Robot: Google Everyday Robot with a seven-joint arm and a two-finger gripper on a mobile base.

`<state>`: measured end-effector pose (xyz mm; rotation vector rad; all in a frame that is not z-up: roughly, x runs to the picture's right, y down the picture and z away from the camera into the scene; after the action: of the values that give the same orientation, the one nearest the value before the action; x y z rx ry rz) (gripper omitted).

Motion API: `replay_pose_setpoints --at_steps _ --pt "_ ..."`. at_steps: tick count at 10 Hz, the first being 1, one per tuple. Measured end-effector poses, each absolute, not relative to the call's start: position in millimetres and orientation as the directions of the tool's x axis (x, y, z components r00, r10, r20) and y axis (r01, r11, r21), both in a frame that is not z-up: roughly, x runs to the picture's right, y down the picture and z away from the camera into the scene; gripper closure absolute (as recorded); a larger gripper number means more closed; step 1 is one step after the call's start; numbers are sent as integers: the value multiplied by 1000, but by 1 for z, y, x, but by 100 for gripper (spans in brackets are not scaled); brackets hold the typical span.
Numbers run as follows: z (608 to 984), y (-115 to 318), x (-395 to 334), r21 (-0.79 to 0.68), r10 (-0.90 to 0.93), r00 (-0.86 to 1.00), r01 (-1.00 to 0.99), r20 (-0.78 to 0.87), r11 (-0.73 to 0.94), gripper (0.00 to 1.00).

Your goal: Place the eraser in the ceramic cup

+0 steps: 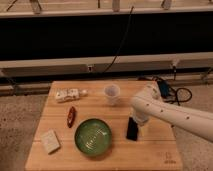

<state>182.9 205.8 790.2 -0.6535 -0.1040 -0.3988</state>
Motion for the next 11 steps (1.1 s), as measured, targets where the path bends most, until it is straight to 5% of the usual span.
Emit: replay_pose_setpoints --at_steps 11 --pt "814 224 178 -565 -361 884 468 298 680 20"
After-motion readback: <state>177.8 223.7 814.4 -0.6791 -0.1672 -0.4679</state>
